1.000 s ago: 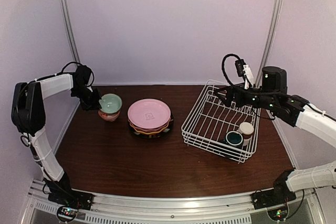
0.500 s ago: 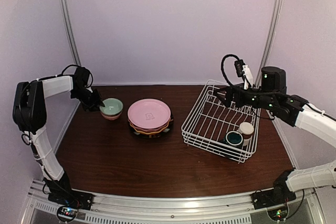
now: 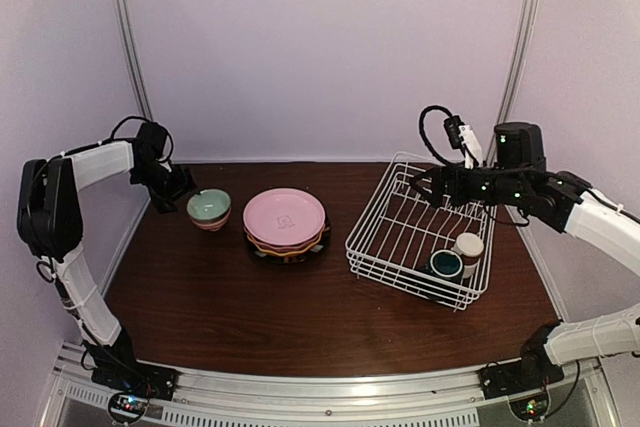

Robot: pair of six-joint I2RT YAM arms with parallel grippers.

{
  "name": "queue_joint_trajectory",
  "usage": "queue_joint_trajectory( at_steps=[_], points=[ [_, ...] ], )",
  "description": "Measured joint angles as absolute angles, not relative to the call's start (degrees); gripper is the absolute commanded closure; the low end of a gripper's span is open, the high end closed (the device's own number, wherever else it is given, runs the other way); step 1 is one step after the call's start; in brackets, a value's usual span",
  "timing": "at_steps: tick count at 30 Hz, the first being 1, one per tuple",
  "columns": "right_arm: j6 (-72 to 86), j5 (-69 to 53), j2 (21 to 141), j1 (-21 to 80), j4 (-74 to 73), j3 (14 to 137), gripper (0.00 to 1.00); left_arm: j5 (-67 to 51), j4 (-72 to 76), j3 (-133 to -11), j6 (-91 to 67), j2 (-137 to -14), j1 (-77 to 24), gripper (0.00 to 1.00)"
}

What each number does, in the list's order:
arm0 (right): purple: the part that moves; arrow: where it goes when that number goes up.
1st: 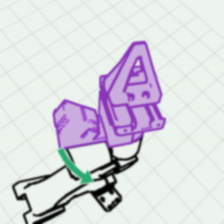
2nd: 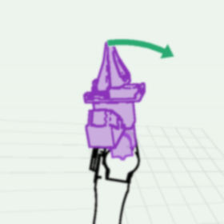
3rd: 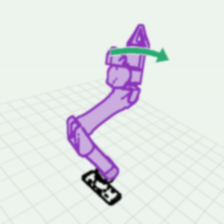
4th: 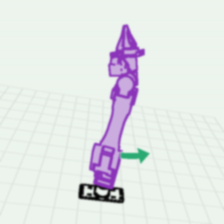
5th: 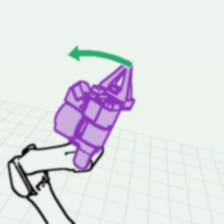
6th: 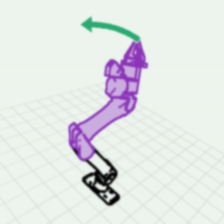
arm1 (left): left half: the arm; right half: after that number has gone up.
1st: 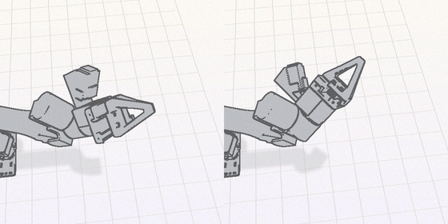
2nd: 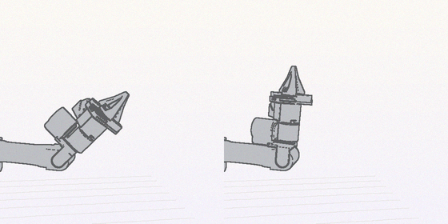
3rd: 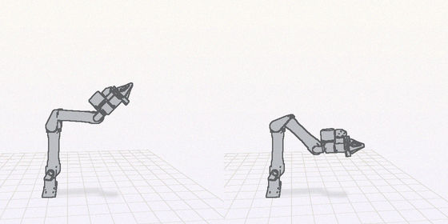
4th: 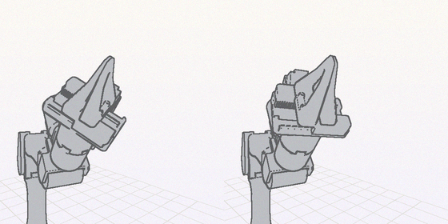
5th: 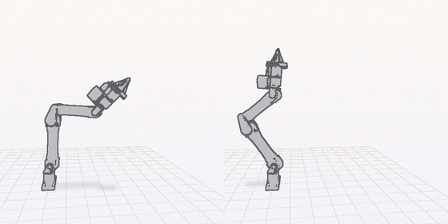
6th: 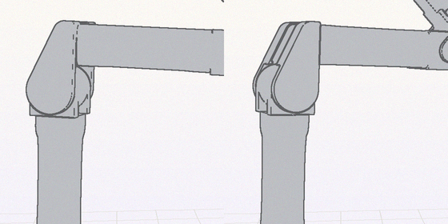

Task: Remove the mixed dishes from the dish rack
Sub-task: Place the bowl in the bowl, then grab the cup from the dish rack.

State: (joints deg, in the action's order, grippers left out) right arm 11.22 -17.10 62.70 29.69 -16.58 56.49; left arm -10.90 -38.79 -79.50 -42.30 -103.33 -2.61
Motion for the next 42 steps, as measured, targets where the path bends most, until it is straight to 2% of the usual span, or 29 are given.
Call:
queue_joint_trajectory(
  at_steps=[1, 2, 4, 14, 21, 34, 42],
  points=[
    [10.85, -16.64, 62.74, 29.69, -18.31, 57.28, 0.00, -10.39, -38.94, -79.50, -41.98, -102.69, -2.61, 0.14],
    [10.63, -16.27, 62.81, 29.69, -20.49, 58.30, 0.00, -9.91, -39.05, -79.50, -41.71, -102.13, -2.61, 0.06],
    [10.26, -15.53, 62.81, 29.69, -23.92, 59.72, 0.00, -8.64, -39.13, -79.50, -40.88, -100.90, -2.68, 0.03],
    [10.90, -12.67, 62.33, 29.69, -42.06, 60.58, 0.00, -1.43, -39.09, -80.12, -37.41, -95.39, -5.67, 0.03],
    [14.20, -11.27, 60.29, 29.76, -47.92, 56.93, 0.02, 1.41, -39.11, -80.27, -36.95, -95.31, -8.32, 0.03],
    [15.27, -8.25, 63.53, 30.76, -51.20, 53.28, 0.09, 2.59, -39.09, -81.10, -37.01, -95.13, -8.64, 0.03],
    [15.46, -7.70, 65.58, 32.75, -50.89, 51.46, 0.10, 2.59, -39.05, -81.19, -37.63, -95.13, -8.64, 0.03]
  ],
)
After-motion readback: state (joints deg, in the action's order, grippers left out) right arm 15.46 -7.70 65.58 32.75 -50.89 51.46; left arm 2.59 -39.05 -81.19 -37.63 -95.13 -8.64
